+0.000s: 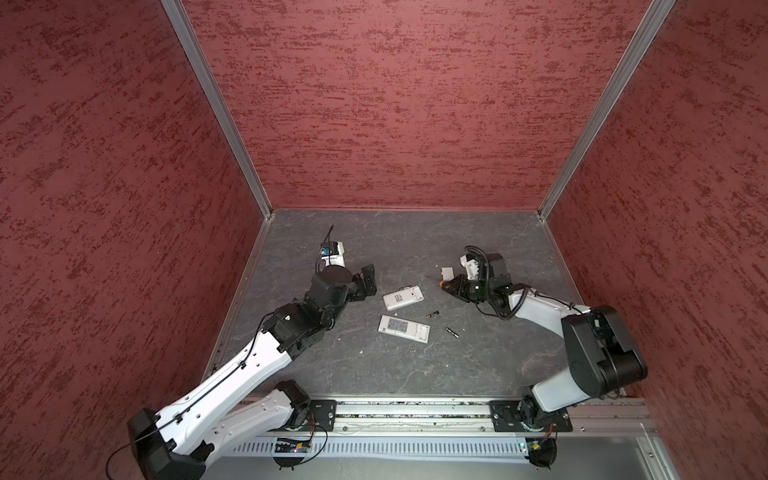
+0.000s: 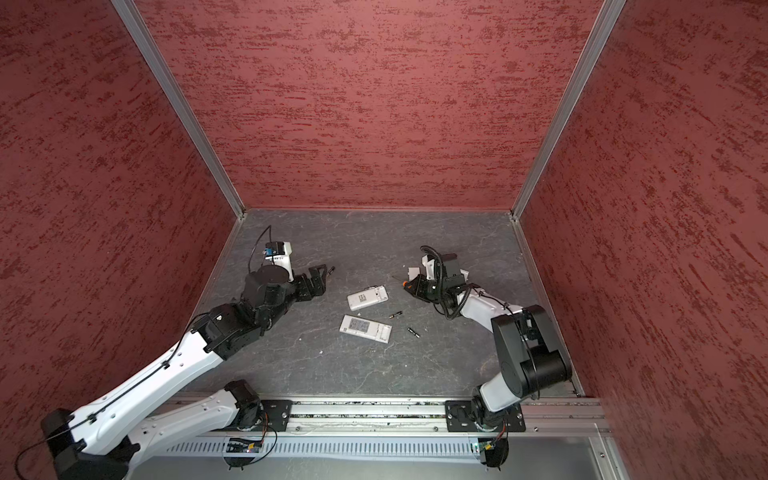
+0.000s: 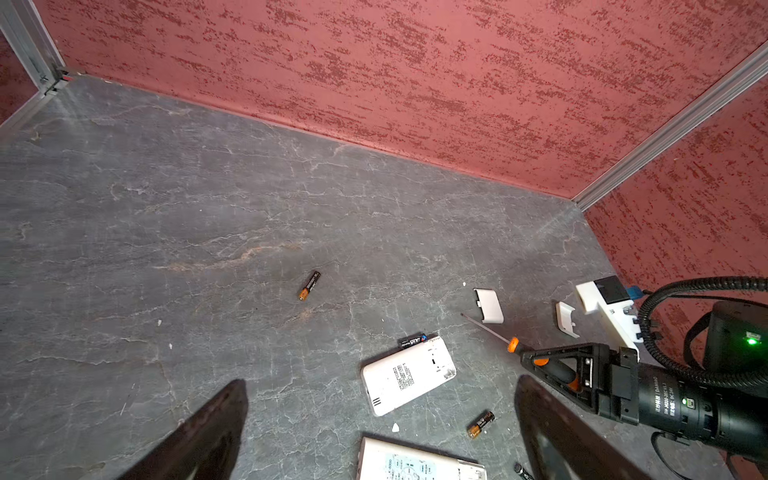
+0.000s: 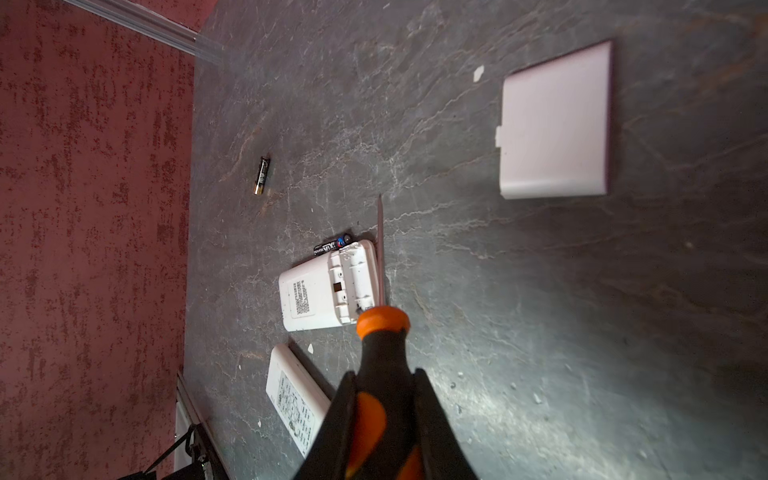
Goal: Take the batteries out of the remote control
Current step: 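Lift the left gripper away from the remote while the right gripper raises the screwdriver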
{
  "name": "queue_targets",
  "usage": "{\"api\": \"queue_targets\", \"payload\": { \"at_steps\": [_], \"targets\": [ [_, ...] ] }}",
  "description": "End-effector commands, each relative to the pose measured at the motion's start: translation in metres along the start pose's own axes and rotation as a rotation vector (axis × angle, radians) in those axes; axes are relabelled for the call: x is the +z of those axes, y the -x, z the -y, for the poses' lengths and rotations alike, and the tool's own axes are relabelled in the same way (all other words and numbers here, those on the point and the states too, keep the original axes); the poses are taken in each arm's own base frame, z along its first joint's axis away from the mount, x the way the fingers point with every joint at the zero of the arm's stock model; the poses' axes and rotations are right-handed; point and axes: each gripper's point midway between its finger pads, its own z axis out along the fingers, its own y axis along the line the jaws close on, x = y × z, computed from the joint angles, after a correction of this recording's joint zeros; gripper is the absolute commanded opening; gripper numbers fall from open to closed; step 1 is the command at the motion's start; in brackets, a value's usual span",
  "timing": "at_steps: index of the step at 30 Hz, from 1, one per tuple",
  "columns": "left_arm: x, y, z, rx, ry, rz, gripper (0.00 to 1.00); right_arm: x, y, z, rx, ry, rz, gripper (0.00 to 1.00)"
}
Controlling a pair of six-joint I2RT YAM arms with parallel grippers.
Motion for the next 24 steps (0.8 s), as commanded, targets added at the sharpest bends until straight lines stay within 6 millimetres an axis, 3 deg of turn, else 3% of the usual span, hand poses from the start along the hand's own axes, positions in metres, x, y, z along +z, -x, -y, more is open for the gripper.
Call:
{"api": "queue_targets", "payload": {
  "at_steps": [1, 8, 24],
  "targets": [
    [-0.001, 0.005, -0.01, -0.001, 0.033, 0.032, 1.0, 0.002, 0.013, -0.013, -0.066, 0.063, 0.019, 0.0],
    [-0.005, 0.004, -0.025, -0.073, 0.076, 0.058, 1.0, 0.01, 0.005, -0.005, -0.071, 0.072, -0.011, 0.0],
    [-0.015, -0.002, -0.03, -0.101, 0.033, 0.078, 1.0, 0.02, -0.005, 0.006, -0.052, 0.088, -0.026, 0.0]
  ]
}}
